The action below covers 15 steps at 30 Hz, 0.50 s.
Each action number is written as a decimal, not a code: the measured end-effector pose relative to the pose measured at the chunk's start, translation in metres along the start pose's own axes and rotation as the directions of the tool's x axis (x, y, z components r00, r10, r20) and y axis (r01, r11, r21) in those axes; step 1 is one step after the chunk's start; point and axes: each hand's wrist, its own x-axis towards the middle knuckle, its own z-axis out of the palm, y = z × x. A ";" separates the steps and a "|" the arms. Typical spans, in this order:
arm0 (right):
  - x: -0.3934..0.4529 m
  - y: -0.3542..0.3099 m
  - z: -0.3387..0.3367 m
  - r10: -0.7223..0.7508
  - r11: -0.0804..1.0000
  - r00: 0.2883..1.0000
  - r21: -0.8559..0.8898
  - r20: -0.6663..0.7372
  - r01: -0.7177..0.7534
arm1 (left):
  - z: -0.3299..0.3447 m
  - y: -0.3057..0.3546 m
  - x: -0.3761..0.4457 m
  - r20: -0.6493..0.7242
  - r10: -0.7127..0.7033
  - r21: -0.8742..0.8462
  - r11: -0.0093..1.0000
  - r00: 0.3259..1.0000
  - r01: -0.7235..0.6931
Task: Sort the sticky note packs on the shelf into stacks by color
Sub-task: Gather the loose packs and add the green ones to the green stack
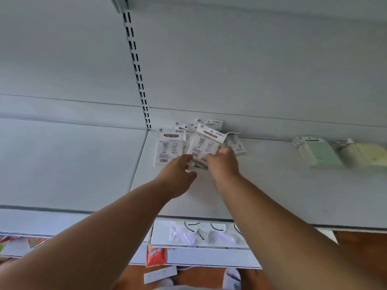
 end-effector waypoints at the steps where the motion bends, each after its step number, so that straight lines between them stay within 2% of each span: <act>1: -0.001 -0.002 0.002 0.040 0.998 0.999 0.039 -0.011 -0.039 | -0.002 0.000 0.001 0.039 0.007 0.014 1.000 0.999 -0.007; 5: -0.008 -0.010 0.003 0.026 1.000 0.999 0.011 -0.027 -0.025 | -0.007 -0.003 0.008 0.116 -0.014 -0.111 0.993 0.993 0.027; 8: -0.021 -0.017 0.006 -0.045 0.996 0.998 0.079 -0.032 0.048 | -0.011 -0.009 0.009 0.020 0.002 -0.098 0.995 1.000 0.000; 10: -0.037 -0.022 0.007 -0.134 0.984 0.990 0.127 0.040 0.128 | -0.014 -0.010 0.002 -0.057 0.074 -0.094 0.992 0.996 -0.079; 11: -0.044 -0.024 0.006 -0.167 0.976 0.982 0.158 0.088 0.152 | -0.017 -0.009 -0.002 -0.071 0.091 -0.154 0.983 0.993 -0.101; 13: -0.060 -0.026 0.003 -0.212 0.954 0.962 0.251 0.170 0.166 | -0.026 -0.004 -0.011 -0.045 0.062 -0.382 0.921 0.997 -0.074; 15: -0.070 -0.026 -0.004 -0.273 0.937 0.951 0.264 0.142 0.230 | -0.034 -0.002 -0.015 0.006 0.044 -0.628 0.778 0.999 -0.030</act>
